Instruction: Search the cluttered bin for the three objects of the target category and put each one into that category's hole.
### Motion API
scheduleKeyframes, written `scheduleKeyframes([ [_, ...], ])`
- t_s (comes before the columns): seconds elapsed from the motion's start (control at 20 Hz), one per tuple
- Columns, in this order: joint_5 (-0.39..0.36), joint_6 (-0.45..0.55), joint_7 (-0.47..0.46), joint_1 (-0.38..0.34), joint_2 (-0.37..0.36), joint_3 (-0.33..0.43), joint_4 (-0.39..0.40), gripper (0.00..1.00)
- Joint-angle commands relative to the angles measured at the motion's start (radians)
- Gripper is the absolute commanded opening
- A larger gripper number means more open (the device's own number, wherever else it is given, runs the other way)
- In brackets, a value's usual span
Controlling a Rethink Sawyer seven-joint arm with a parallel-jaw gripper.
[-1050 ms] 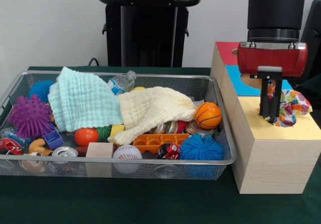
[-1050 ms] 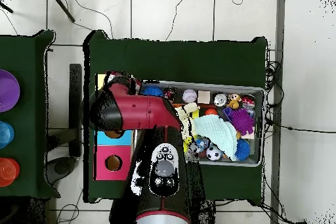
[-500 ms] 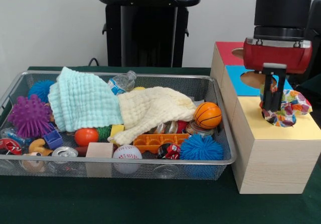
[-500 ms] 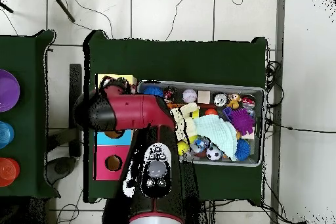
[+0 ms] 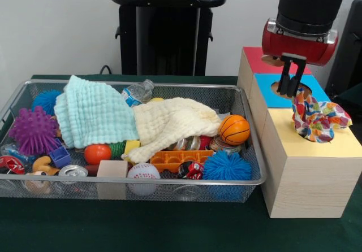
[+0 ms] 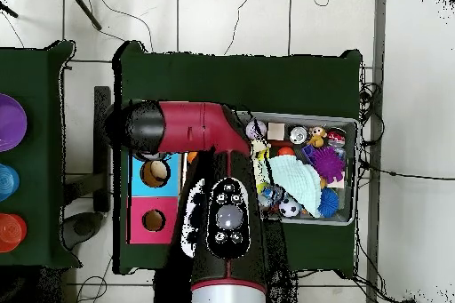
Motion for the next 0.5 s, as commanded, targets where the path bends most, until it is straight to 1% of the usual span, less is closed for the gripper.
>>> scheduleKeyframes([
  [0.05,0.033,0.096,-0.005,-0.053,0.057,0.121,-0.08,0.0],
  [0.2,0.063,0.079,0.003,-0.067,0.054,0.149,-0.068,0.0],
  [0.35,0.115,0.017,0.006,-0.094,0.045,0.193,-0.026,0.0],
  [0.5,0.15,-0.032,0.01,-0.109,0.039,0.223,-0.004,0.0],
])
